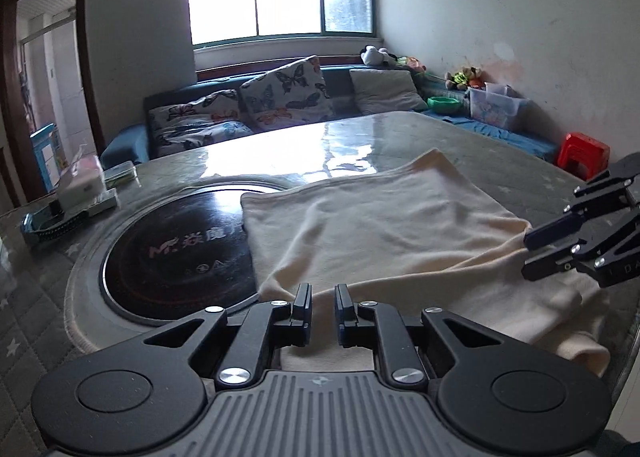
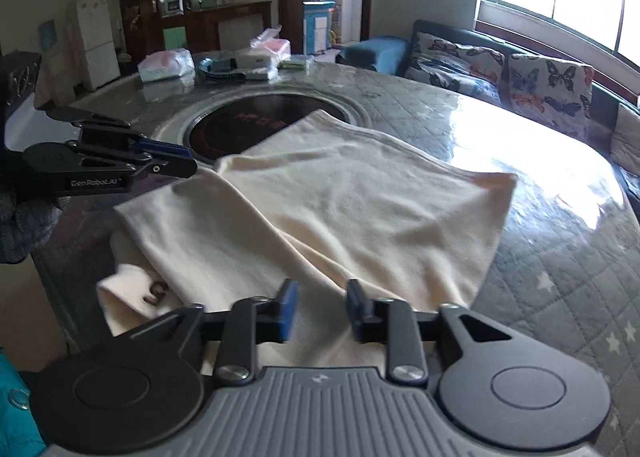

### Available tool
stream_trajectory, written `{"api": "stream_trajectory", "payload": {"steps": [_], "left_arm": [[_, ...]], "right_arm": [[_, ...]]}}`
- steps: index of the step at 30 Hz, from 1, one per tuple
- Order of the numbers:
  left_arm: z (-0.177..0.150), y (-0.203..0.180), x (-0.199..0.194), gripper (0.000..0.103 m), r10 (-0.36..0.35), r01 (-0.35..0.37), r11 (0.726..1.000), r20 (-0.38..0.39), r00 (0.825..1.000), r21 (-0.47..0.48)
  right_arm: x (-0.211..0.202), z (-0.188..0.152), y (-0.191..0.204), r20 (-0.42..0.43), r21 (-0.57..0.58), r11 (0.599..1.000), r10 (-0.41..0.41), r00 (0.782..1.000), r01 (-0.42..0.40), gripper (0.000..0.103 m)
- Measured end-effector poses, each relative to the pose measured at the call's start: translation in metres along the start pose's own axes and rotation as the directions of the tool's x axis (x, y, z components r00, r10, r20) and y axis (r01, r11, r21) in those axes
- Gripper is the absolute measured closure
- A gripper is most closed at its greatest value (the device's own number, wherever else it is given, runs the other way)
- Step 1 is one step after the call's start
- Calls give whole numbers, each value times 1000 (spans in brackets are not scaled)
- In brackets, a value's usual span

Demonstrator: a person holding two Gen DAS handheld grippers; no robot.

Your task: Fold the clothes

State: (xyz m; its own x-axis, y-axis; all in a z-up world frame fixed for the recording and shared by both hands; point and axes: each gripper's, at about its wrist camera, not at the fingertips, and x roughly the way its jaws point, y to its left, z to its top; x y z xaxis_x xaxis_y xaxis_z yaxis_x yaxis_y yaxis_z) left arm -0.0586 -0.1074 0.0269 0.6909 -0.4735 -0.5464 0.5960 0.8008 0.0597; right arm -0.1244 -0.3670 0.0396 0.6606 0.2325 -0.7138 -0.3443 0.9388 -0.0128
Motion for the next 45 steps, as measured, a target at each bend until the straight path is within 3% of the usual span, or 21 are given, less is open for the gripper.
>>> {"api": "stream_trajectory", "payload": {"steps": [5,8,13,19,22,27,32,35,45], "left_arm": [[-4,-6,5,88,7,-6,1000,-13,1000,21],[-6,-1,7,88,32,-32,999,-27,999,8],[-11,7,10,88,63,-64,998,-42,997,-21],[-11,3,8,88,86,-86,996,-36,996,1],[-9,-6,4,88,53,-52,999,-26,998,7],[-4,-20,-2,88,-4,5,1000,-9,1000,18],[-12,-34,-5,88,-43,44,997,-17,999,62],[-20,-34,-5,87,-38,41,996,-29,999,85],[-19,-24,-11,83,-6,8,998,-33,999,65]], "right_arm": [[6,-7,-6,-24,51,999,2,1000,0,72],[5,-8,-4,-8,44,999,1,1000,-1,95],[-13,5,-3,84,46,999,-25,996,22,96],[2,-9,-19,-6,111,991,-73,997,73,93],[-8,-10,-17,32,89,992,-90,995,87,92],[-14,-2,5,70,-13,1000,3,998,-2,88],[0,-7,22,19,-76,994,84,996,-82,86],[-1,-12,22,8,-73,994,85,996,-84,80],[-8,-23,20,-4,-53,996,66,998,-67,78]]}}
